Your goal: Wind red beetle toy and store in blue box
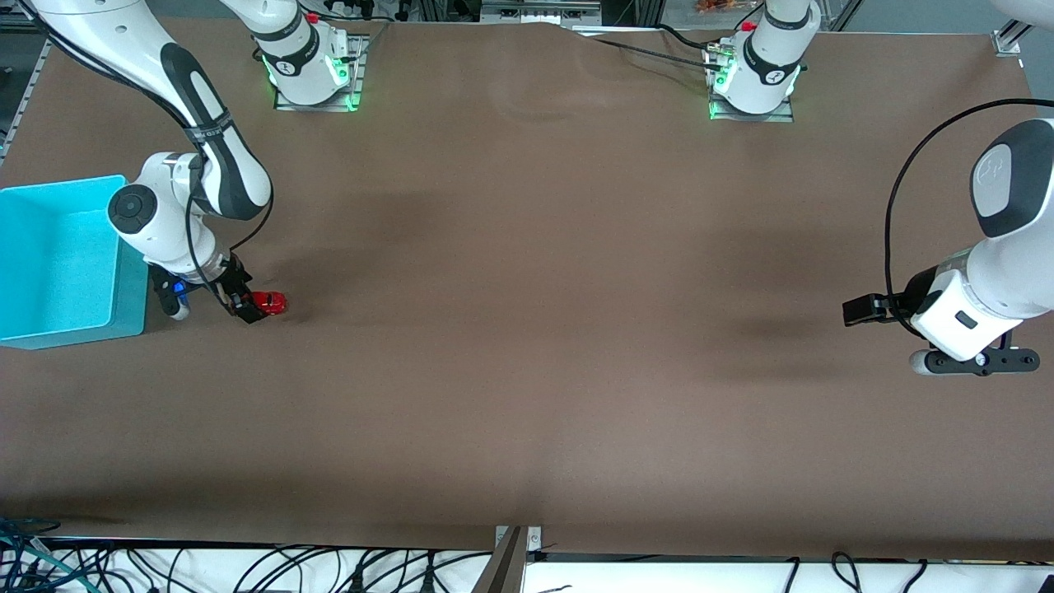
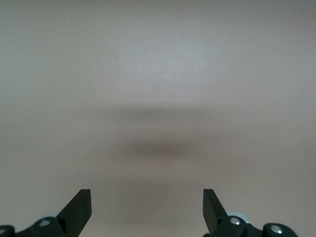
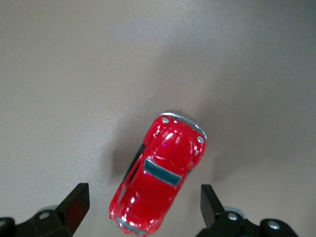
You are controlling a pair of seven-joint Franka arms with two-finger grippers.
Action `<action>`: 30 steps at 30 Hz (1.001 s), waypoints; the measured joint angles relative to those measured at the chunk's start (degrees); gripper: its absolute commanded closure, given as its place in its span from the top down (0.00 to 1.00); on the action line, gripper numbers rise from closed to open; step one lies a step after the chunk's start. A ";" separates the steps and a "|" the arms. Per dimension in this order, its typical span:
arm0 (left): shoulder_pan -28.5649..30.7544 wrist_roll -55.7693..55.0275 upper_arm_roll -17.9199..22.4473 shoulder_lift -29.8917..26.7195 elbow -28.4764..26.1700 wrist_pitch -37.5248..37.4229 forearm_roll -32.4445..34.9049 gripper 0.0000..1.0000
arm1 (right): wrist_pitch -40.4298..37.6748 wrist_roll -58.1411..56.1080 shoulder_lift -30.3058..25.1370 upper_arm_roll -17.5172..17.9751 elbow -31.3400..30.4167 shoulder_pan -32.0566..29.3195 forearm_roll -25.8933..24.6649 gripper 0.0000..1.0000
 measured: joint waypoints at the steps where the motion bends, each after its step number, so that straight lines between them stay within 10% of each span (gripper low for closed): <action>1: 0.00 0.00 0.00 0.00 0.00 -0.01 0.00 1.00 | 0.59 0.01 0.34 -0.02 0.00 -0.02 0.00 1.00; 6: 0.00 0.02 0.00 0.00 0.00 -0.03 0.00 1.00 | 3.17 0.13 2.31 -0.22 0.02 -0.17 0.00 0.99; 20: 0.01 0.02 0.16 0.01 0.00 -0.30 0.00 1.00 | 4.12 2.87 3.08 -0.43 0.63 -0.71 0.00 0.00; 30: 0.02 0.03 0.24 0.07 0.00 -3.57 0.45 1.00 | 4.09 3.26 3.11 -0.40 0.76 -0.69 0.00 0.00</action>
